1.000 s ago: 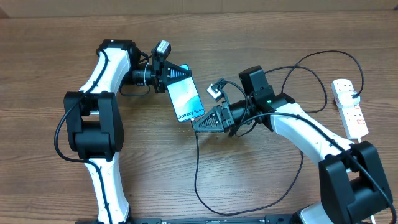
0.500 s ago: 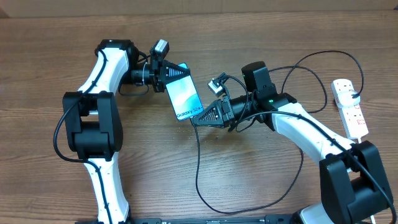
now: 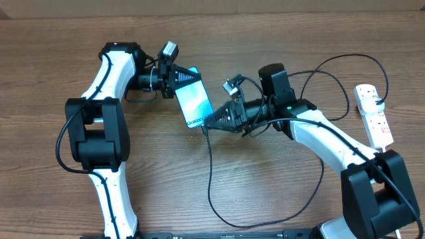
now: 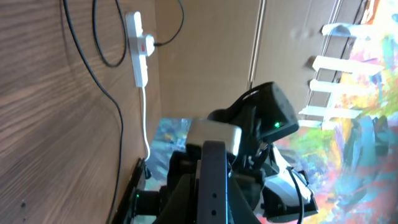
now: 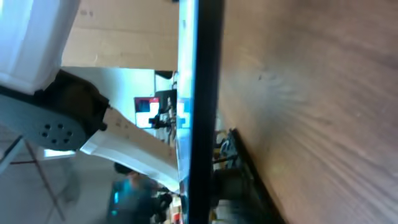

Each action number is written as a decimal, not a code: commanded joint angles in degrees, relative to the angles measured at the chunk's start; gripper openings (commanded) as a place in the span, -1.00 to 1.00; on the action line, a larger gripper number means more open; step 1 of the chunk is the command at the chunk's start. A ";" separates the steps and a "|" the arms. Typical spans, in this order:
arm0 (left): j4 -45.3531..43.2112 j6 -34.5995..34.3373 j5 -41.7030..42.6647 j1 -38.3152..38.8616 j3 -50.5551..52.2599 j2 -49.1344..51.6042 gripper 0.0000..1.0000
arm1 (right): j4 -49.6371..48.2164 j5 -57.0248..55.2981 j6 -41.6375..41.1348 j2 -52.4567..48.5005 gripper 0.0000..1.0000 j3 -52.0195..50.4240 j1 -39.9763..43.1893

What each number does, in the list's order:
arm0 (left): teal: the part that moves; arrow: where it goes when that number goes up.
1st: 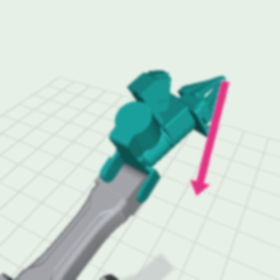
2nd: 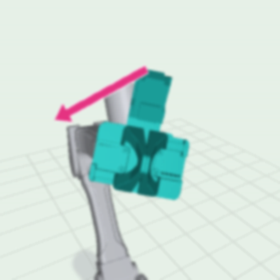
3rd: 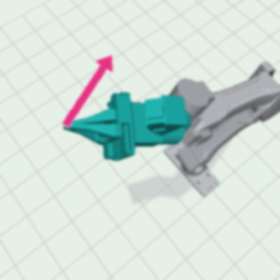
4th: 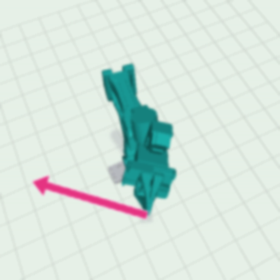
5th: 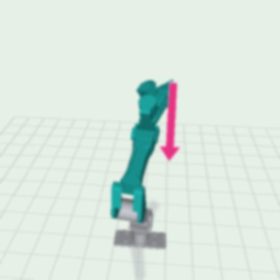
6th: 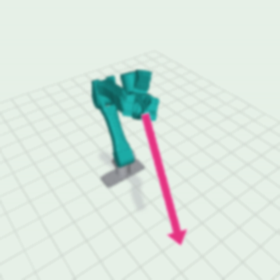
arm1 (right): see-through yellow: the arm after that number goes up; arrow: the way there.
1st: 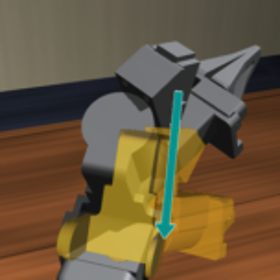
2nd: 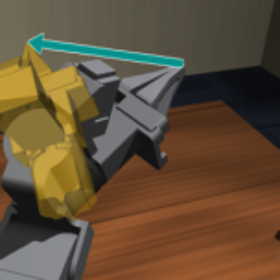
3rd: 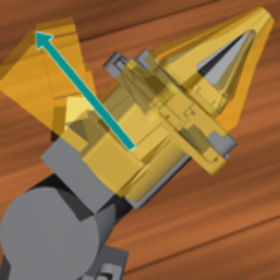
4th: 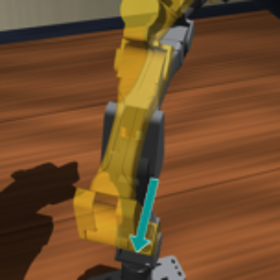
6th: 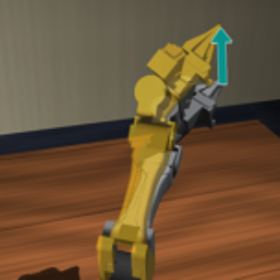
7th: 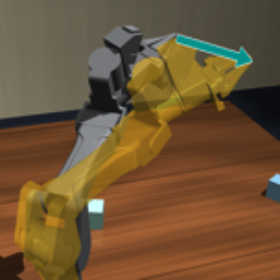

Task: Plug charger to phone and switch on socket

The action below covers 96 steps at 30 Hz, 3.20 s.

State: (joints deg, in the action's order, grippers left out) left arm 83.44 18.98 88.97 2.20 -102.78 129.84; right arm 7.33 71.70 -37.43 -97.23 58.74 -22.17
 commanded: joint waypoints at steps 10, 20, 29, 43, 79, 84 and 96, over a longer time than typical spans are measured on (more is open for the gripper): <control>-0.39 -0.79 1.57 1.09 -0.55 -1.81 -0.92 | 5.49 10.84 8.52 0.79 0.60 0.57 -1.62; -1.01 -1.03 1.60 1.09 -0.55 -1.81 -0.92 | 8.04 5.29 10.47 0.79 -0.42 0.57 -2.99; -1.20 -0.92 1.55 1.09 -0.55 -1.81 -0.91 | 7.96 0.50 8.31 0.79 -0.93 0.57 -2.89; -0.74 1.84 -1.05 2.23 -0.55 -1.81 -0.92 | -2.23 -3.17 -4.66 0.50 -0.93 0.59 -2.80; 2.91 6.78 -2.56 2.29 -0.55 -1.81 -0.91 | -16.13 6.86 -4.98 -0.52 1.00 0.57 7.41; 1.57 6.80 -2.54 2.95 -0.55 -1.81 -0.92 | -9.51 6.71 2.25 -0.52 1.00 0.55 6.73; 1.38 6.78 -2.56 7.41 -0.55 -1.81 -0.92 | -2.75 0.83 6.45 -0.52 0.04 0.52 2.25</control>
State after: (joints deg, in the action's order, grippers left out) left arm 84.62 24.62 84.79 8.64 -103.42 129.84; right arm 4.69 73.47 -32.80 -97.69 58.30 -19.62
